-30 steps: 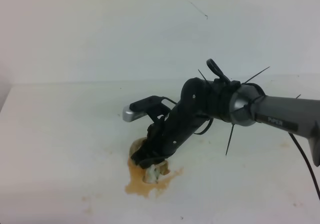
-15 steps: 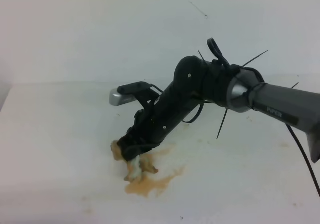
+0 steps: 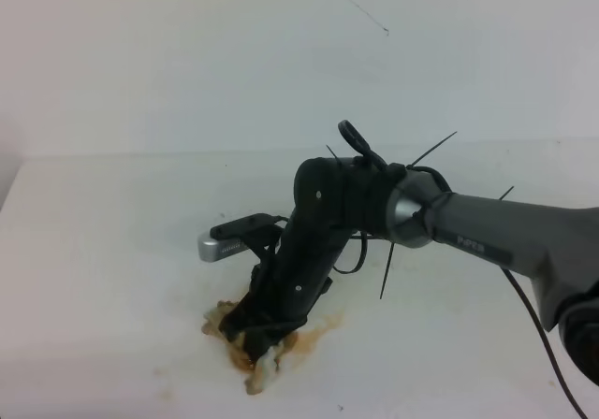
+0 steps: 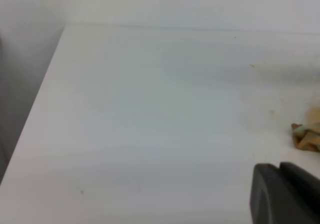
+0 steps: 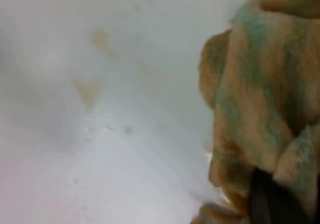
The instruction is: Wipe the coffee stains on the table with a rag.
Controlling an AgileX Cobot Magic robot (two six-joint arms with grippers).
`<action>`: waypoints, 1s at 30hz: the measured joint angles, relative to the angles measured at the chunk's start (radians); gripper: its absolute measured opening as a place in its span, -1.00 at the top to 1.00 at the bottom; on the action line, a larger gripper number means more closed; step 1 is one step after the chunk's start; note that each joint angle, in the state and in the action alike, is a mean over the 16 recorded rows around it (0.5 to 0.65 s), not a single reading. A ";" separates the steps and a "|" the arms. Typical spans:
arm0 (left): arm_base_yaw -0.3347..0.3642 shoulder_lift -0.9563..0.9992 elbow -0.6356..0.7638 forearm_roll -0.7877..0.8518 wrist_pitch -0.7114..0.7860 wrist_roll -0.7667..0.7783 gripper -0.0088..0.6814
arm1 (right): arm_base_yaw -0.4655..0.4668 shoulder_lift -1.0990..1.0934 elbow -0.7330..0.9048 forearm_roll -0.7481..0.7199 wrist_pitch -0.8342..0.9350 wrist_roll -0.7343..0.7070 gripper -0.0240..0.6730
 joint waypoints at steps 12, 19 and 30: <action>0.000 0.000 -0.002 0.000 0.000 0.000 0.97 | -0.048 -0.004 0.013 -0.210 0.023 0.081 0.94; 0.000 0.000 0.000 0.000 0.000 0.000 0.97 | -0.110 -0.009 0.013 -0.237 0.012 0.080 0.94; 0.000 0.000 0.005 0.000 0.000 0.000 0.97 | -0.137 -0.022 0.012 -0.016 -0.081 -0.060 0.94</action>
